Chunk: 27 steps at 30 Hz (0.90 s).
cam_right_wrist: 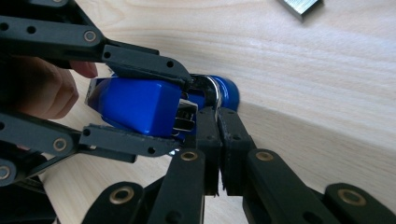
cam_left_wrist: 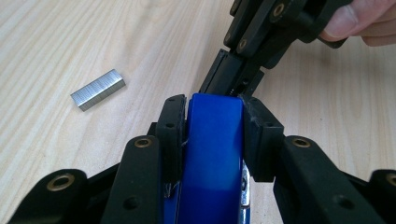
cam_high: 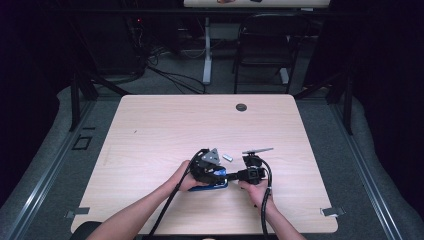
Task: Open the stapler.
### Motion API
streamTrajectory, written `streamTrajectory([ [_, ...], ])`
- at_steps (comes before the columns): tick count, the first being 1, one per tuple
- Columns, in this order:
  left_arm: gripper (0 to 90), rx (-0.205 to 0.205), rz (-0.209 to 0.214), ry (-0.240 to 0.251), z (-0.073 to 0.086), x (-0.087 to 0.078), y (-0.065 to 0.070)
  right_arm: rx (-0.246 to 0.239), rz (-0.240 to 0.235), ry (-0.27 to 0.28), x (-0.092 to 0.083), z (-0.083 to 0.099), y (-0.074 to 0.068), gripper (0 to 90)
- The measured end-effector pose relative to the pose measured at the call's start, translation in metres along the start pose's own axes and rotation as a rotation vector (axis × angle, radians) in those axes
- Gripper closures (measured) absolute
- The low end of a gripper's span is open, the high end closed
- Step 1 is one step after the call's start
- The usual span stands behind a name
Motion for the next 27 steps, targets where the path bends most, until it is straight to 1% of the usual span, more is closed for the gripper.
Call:
streamTrajectory([
  [2,64.4,0.004,-0.006,0.009,0.0001,0.0004,0.0004,-0.001,-0.008,0.002,0.0000,-0.0006,0.0005,88.9],
  [3,64.4,0.003,-0.009,0.014,0.0001,0.0007,0.0005,0.008,-0.014,-0.001,-0.0008,-0.0007,0.0004,88.9],
  [5,64.5,0.011,-0.003,0.007,0.0004,-0.0003,0.0006,0.019,-0.033,-0.003,-0.0020,-0.0014,-0.0011,88.9],
  [7,64.6,0.016,0.000,0.006,0.0005,-0.0011,0.0007,0.020,-0.034,-0.006,-0.0023,-0.0015,-0.0018,89.2],
  [9,64.9,0.023,-0.005,0.012,0.0006,-0.0009,0.0010,0.042,-0.053,-0.007,-0.0009,-0.0008,-0.0014,89.4],
  [11,65.0,0.026,-0.004,0.015,0.0011,-0.0013,0.0011,0.049,-0.063,-0.008,-0.0003,-0.0003,-0.0008,89.9],
  [12,65.2,0.027,-0.005,0.016,0.0012,-0.0013,0.0011,0.039,-0.058,-0.011,0.0000,-0.0001,-0.0014,90.0],
  [13,65.4,0.034,-0.009,0.012,0.0015,-0.0019,0.0012,0.049,-0.062,0.000,0.0009,0.0001,-0.0020,90.0],
  [14,65.4,0.033,-0.009,0.022,0.0020,-0.0016,0.0014,0.049,-0.062,0.000,0.0009,0.0001,-0.0020,90.0],
  [15,65.5,0.033,-0.012,0.012,0.0025,-0.0025,0.0008,0.051,-0.065,0.004,0.0011,0.0004,-0.0018,90.0],
  [18,65.8,0.035,-0.017,0.039,0.0035,-0.0016,0.0009,0.050,-0.063,0.021,0.0017,0.0011,-0.0026,90.0],
  [20,66.0,0.039,-0.019,0.038,0.0043,-0.0023,0.0011,0.053,-0.063,0.036,0.0022,0.0013,-0.0027,90.0],
  [22,66.2,0.038,-0.021,0.053,0.0049,-0.0019,0.0014,0.045,-0.049,0.069,0.0040,-0.0004,-0.0031,90.0],
  [23,66.2,0.045,-0.020,0.054,0.0053,-0.0023,0.0013,0.043,-0.048,0.070,0.0039,-0.0007,-0.0032,90.0],
  [24,66.2,0.043,-0.026,0.066,0.0054,-0.0015,0.0015,0.043,-0.048,0.070,0.0039,-0.0007,-0.0032,90.0],
  [25,66.2,0.048,-0.030,0.063,0.0056,-0.0021,0.0017,0.045,-0.048,0.076,0.0044,-0.0008,-0.0031,90.0],
  [27,66.3,0.050,-0.027,0.072,0.0063,-0.0022,0.0017,0.044,-0.045,0.079,0.0041,-0.0001,-0.0033,90.0],
])
Point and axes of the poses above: each handheld gripper's, and its own axes: x roughly forward along the jaws, z roughly out of its underside, y roughly to its right, the point moved 5 cm from there along x, roughly forward along the jaws, and after that the axes turned 8 degrees about x, right-handed, at the moved point
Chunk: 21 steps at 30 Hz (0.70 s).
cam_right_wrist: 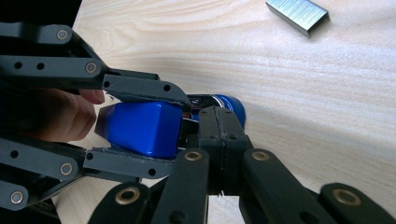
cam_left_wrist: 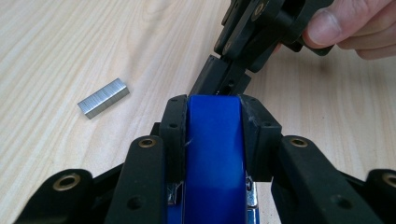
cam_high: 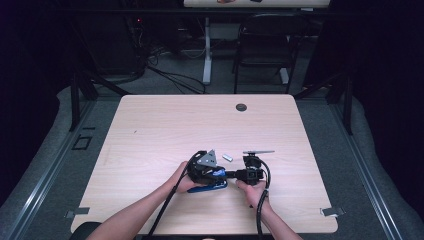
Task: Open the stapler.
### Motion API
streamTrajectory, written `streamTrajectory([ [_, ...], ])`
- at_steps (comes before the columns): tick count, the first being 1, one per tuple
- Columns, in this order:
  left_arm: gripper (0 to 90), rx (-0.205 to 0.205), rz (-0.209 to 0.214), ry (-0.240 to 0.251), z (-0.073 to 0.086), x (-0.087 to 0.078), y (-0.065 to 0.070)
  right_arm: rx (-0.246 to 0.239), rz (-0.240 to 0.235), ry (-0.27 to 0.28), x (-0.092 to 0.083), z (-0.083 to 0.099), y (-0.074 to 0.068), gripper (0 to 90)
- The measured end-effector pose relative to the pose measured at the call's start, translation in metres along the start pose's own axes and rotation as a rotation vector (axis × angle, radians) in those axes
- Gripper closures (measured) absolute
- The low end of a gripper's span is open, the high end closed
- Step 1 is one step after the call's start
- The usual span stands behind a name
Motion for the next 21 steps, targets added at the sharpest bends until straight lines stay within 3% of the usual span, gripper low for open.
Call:
streamTrajectory([
  [9,66.4,0.012,-0.008,0.021,0.0012,0.0000,0.0005,0.002,0.004,0.002,-0.0002,0.0006,-0.0001,90.0],
  [14,66.4,0.019,-0.013,0.032,0.0020,-0.0004,0.0011,0.032,-0.020,-0.001,0.0003,0.0002,0.0010,90.0],
  [17,66.4,0.018,-0.009,0.040,0.0025,-0.0008,0.0005,0.001,-0.007,0.001,0.0004,0.0004,-0.0001,90.0],
  [21,66.4,0.013,-0.010,0.059,0.0035,-0.0012,0.0005,-0.003,-0.009,0.002,0.0004,0.0006,-0.0002,90.0],
])
Point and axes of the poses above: each handheld gripper's, and its own axes: x roughly forward along the jaws, z roughly out of its underside, y roughly to its right, the point moved 5 cm from there along x, roughly forward along the jaws, and after that the axes turned 8 degrees about x, right-handed, at the moved point
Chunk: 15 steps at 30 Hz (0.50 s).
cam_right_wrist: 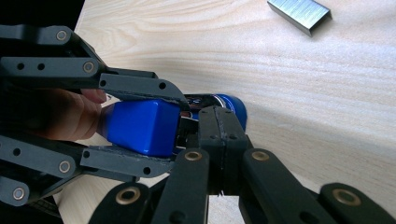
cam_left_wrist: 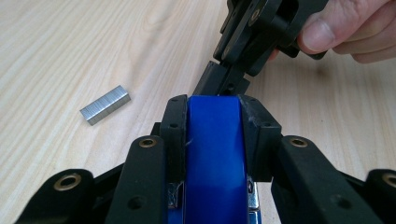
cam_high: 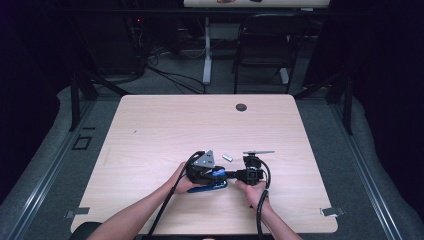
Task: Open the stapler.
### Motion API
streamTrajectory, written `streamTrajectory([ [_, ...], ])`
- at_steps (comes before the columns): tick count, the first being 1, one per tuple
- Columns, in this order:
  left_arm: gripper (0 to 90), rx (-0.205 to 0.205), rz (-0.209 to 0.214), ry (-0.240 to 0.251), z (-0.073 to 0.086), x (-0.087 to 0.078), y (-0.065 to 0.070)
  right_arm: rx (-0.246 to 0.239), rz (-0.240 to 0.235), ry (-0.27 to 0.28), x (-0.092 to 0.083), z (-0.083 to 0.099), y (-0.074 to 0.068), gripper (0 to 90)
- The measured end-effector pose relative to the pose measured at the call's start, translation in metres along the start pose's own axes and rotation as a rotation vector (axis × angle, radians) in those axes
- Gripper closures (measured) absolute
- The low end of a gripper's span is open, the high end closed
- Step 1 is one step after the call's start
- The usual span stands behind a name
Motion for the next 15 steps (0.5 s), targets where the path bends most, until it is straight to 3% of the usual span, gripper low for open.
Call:
streamTrajectory([
  [15,66.5,0.003,-0.008,0.038,0.0015,-0.0019,0.0006,0.000,-0.002,0.005,0.0003,0.0004,0.0001,90.0],
])
Point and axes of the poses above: each handheld gripper's, and its own axes: x roughly forward along the jaws, z roughly out of its underside, y roughly to its right, the point moved 5 cm from there along x, roughly forward along the jaws, and after that the axes turned 8 degrees about x, right-handed, at the moved point
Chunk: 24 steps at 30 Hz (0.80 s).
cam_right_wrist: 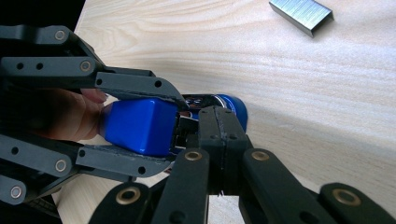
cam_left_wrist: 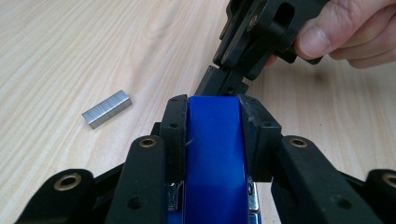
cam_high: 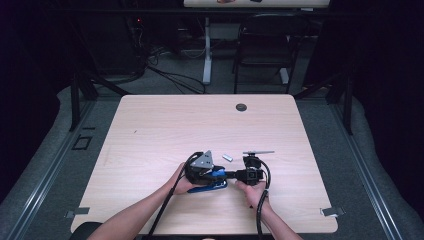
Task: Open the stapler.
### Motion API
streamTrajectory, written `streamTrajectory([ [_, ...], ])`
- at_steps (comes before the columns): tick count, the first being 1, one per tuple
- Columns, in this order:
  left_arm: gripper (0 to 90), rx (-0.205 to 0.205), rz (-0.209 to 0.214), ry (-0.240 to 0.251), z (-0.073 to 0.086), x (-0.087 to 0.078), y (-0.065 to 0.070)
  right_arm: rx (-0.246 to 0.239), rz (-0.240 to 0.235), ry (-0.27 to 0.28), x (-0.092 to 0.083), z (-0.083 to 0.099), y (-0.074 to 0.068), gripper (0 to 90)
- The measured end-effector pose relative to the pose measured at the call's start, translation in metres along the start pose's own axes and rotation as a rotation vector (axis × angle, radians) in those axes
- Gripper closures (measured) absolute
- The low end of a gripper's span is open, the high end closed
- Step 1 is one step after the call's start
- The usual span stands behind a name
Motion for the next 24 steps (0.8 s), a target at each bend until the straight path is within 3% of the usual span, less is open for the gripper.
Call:
streamTrajectory([
  [2,66.5,-0.045,0.003,0.105,-0.007,-0.011,-0.004,-0.004,0.020,0.010,-0.002,-0.001,0.002,90.0],
  [3,66.5,-0.046,0.008,0.109,-0.011,-0.015,-0.006,-0.004,0.020,0.010,-0.002,-0.001,0.002,90.0],
  [4,66.5,-0.021,0.001,0.108,-0.014,-0.019,-0.008,0.015,0.007,0.002,-0.002,-0.001,0.004,90.0],
  [5,66.4,-0.032,0.004,0.119,-0.014,-0.020,-0.008,0.055,-0.034,0.002,0.001,0.000,0.004,90.0],
  [10,66.3,-0.030,0.021,0.067,-0.005,-0.017,-0.007,0.011,-0.012,-0.020,0.001,0.000,0.001,90.0],
  [12,66.2,-0.028,0.023,0.064,-0.005,-0.017,-0.007,0.030,-0.020,-0.020,0.001,-0.001,0.003,90.0],
  [13,66.2,-0.024,0.025,0.059,-0.005,-0.017,-0.007,0.015,0.008,-0.028,0.001,-0.001,0.004,90.0],
  [16,66.1,-0.017,0.031,0.028,-0.002,-0.017,-0.007,0.012,-0.002,-0.001,-0.003,-0.005,0.002,89.1],
  [21,66.0,0.004,0.027,0.000,-0.004,-0.017,-0.007,-0.040,-0.015,0.025,-0.013,-0.014,-0.010,84.6],
  [24,66.0,0.008,0.024,-0.013,-0.006,-0.018,-0.006,-0.055,-0.024,0.011,-0.012,-0.014,-0.013,82.4],
])
Point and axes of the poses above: each handheld gripper's, and its own axes: x roughly forward along the jaws, z roughly out of its underside, y roughly to its right, the point moved 5 cm from there along x, roughly forward along the jaws, and after that the axes turned 8 degrees about x, right-handed, at the moved point
